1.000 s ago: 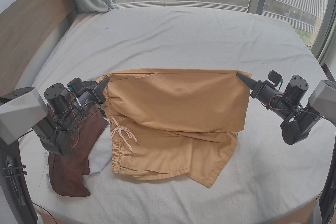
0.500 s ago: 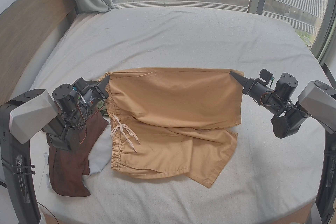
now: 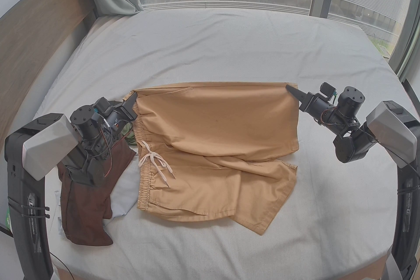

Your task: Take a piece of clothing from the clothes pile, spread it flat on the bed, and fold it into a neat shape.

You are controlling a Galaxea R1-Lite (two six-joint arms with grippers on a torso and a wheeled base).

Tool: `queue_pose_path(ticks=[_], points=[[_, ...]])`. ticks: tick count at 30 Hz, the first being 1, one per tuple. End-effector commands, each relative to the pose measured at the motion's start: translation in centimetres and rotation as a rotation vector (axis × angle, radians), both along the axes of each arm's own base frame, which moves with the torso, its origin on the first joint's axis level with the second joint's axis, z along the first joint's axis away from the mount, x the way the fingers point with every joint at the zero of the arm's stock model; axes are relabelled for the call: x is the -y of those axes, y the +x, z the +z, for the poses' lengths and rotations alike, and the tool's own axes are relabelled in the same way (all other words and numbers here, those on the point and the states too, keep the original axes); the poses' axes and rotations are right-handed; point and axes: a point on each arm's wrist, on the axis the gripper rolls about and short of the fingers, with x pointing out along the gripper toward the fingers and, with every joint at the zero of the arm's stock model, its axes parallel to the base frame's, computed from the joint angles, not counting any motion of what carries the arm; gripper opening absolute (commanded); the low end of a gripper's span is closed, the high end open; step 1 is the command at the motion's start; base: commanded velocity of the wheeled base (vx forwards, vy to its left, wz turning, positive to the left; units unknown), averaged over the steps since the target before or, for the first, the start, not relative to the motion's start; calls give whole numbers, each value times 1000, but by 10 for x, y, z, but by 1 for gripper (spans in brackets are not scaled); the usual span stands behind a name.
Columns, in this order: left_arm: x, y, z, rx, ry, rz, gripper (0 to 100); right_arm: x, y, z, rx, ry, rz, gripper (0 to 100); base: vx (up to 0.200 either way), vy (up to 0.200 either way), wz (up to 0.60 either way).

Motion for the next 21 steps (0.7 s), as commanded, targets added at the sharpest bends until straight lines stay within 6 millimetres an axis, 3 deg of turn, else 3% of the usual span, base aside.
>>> queue_pose_path(ticks=[1,12,13,14,15,21], points=[[0,5,-3,3,-22,4,0,1,12,-11,-10,-1,-4,0,0,0,0],[0,15,-16,-3,-32,5,0,-5,23,-14,5,-1,6,0,0,0,0],[-1,16,-17,-4,-30,5,0,-5,24,-14,4,0,6,100,0,0,0],[-2,17,-17,-1,-32,9,0,-5,24,-14,-1,0,6,100,0,0,0],[-3,18,-18,0,-32,9,100,-5,24,-14,-4,0,5,100,0,0,0],[-1,16,-24,-39,-81,-9,100,-3,18,-19,-35,-4,2,100,0,0,0]])
